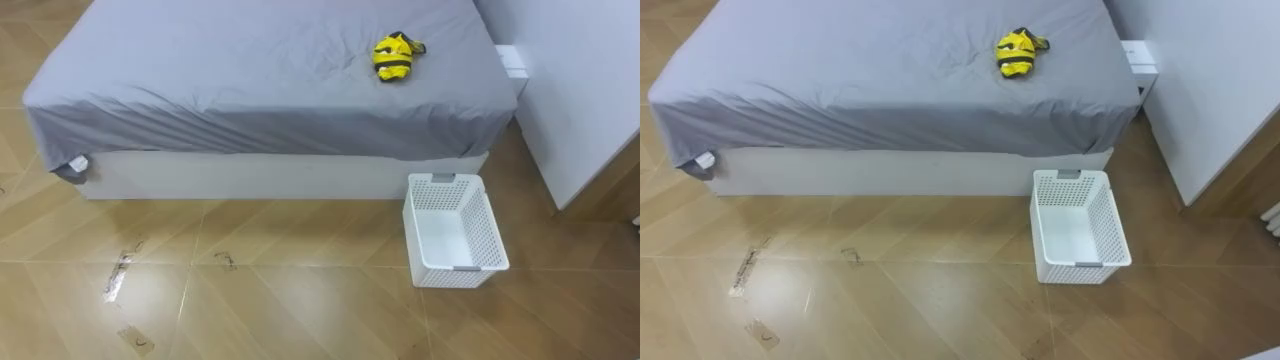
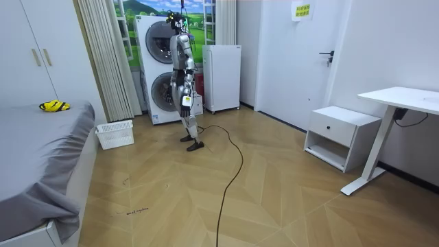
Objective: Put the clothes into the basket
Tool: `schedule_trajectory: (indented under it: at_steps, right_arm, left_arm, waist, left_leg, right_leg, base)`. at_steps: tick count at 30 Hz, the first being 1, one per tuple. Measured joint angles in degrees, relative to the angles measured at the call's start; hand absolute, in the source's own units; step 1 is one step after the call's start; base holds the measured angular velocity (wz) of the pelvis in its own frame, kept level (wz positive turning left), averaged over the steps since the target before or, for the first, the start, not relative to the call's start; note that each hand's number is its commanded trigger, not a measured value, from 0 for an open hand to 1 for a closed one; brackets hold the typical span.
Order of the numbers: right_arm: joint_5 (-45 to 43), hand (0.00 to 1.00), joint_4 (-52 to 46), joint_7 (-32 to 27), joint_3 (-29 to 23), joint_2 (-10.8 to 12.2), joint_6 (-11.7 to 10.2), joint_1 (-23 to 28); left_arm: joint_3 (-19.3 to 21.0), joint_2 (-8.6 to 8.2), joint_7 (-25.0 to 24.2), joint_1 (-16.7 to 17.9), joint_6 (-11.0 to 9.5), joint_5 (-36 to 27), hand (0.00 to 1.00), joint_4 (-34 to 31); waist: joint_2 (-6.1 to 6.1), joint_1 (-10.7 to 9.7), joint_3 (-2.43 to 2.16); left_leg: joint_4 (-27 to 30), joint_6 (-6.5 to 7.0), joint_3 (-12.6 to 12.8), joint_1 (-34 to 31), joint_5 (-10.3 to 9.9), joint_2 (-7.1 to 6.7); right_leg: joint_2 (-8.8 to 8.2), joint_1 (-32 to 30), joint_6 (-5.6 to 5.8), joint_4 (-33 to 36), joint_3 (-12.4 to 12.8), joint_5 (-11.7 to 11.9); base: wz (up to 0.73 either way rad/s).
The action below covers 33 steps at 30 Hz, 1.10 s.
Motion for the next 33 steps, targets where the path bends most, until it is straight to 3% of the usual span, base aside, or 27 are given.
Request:
schedule_trajectory:
  at_steps: [15,27,30,33]
  right_arm:
    - [0.5,0.00,0.9,0.5,-0.1,0.0,-0.1,-0.3]
    - [0.6,0.00,0.8,0.6,-0.2,0.0,0.0,-0.1]
    - [0.6,0.00,0.4,0.5,-0.2,0.0,0.1,0.0]
    - [0.6,0.00,0.1,0.7,0.0,0.0,0.7,-0.3]
  left_arm:
    - [0.0,0.14,-0.3,0.0,-0.1,-0.1,0.00,0.0]
    - [0.0,0.14,-0.3,0.2,0.0,-0.7,0.00,0.1]
    - [0.0,0.13,-0.7,0.2,0.0,-1.7,0.00,0.1]
    - [0.1,0.64,-0.7,0.4,0.1,-1.6,0.00,0.2]
  waist:
    - [-0.08,-0.2,0.26]
    - [0.42,-0.1,0.10]
    - [0.58,-0.1,0.02]
    - [0.50,-0.1,0.02]
  left_leg:
    - [-0.1,0.00,-0.1,0.0,0.0,0.03]
    - [0.0,0.00,-0.1,0.0,0.0,0.05]
    - [1.0,-0.10,0.0,-0.3,-0.8,0.31]
    - [6.0,-0.67,-0.1,-1.9,-3.4,1.31]
  right_leg:
    - [0.03,0.3,0.00,0.1,0.1,0.0]
    - [0.07,0.3,-0.01,0.1,0.1,0.0]
    - [0.32,-0.1,-0.19,0.2,0.0,-0.5]
    - [0.86,-0.9,-0.73,2.8,-0.1,-2.5]
  base:
    - [0.00]
    - [0.00]
    - [-0.01]
    - [0.01]
